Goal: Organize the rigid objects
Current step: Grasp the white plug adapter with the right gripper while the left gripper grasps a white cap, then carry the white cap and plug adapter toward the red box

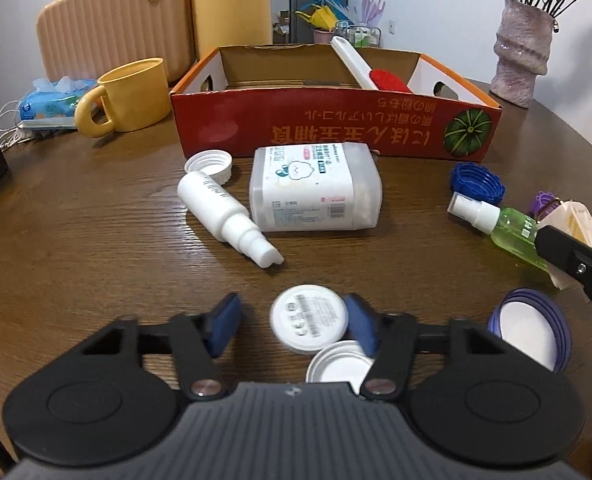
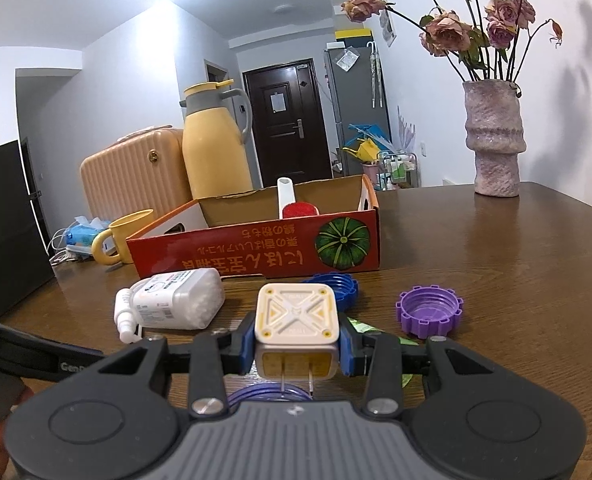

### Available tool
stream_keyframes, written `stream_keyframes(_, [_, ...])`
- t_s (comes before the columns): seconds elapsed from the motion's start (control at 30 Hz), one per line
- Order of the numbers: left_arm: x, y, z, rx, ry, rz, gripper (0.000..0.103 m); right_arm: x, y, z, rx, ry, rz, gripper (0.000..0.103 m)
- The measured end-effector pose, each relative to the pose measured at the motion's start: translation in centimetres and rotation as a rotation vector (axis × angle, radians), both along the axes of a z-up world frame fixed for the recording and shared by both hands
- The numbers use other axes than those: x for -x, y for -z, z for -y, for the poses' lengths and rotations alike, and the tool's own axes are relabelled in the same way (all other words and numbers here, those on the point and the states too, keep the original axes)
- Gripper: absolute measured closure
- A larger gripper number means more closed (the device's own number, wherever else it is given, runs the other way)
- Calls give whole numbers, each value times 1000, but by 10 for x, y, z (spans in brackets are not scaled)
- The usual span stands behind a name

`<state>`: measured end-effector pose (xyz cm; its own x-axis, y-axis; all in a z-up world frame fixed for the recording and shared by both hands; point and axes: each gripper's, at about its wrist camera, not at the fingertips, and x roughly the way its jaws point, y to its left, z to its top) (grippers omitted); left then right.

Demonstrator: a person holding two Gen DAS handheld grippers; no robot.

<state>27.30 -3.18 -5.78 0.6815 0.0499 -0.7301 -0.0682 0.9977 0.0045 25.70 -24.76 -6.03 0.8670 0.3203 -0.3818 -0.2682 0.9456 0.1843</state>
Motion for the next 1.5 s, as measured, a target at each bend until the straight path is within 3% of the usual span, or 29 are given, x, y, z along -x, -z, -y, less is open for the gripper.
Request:
stream_keyframes(0.03, [0, 0, 1, 1, 5, 3, 62, 0, 0, 0, 0, -1, -1, 65])
stream_keyframes(0.4, [8, -3, 0, -11, 16, 43, 63, 1, 0, -2, 4, -5, -3, 65])
stream_keyframes(0.8, [20, -30, -10, 5, 40, 164, 63, 1, -2, -12, 61, 2, 8, 65])
stream_keyframes(1.5, [7, -70, -19, 22, 51, 323, 63, -18, -43, -40, 75, -18, 60, 65])
